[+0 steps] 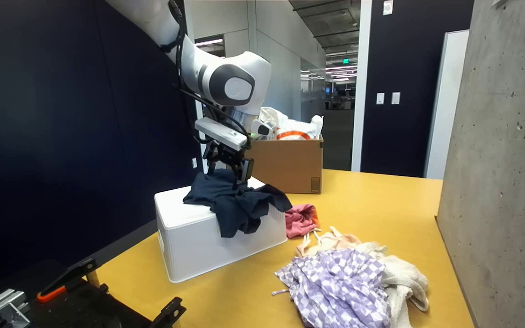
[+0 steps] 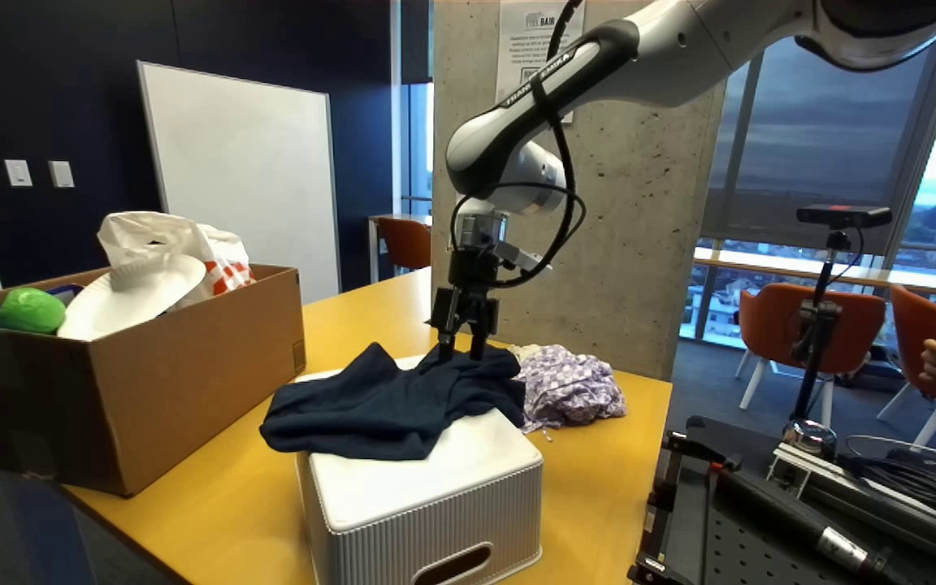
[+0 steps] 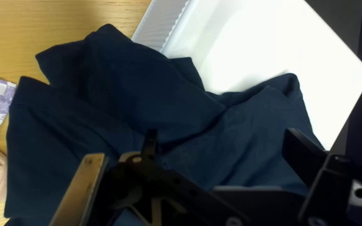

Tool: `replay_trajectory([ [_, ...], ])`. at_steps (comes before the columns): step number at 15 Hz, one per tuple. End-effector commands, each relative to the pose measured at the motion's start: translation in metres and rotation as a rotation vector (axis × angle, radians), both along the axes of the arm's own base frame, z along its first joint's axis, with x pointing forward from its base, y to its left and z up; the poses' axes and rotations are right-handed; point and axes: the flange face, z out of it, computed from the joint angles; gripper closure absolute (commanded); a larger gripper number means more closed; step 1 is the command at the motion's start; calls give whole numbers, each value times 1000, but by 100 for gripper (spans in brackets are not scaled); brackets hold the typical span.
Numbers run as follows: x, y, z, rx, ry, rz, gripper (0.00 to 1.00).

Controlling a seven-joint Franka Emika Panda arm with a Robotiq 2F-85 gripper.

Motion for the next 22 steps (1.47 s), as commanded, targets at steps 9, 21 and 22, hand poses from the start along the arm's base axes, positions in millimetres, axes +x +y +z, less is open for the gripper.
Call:
replay_trajectory([
  [9,47,5,-21,-27,-28,29,0],
  [21,67,32,-25,-16,-30,77,50],
  [22,67,30,-27,-15,-29,74,58],
])
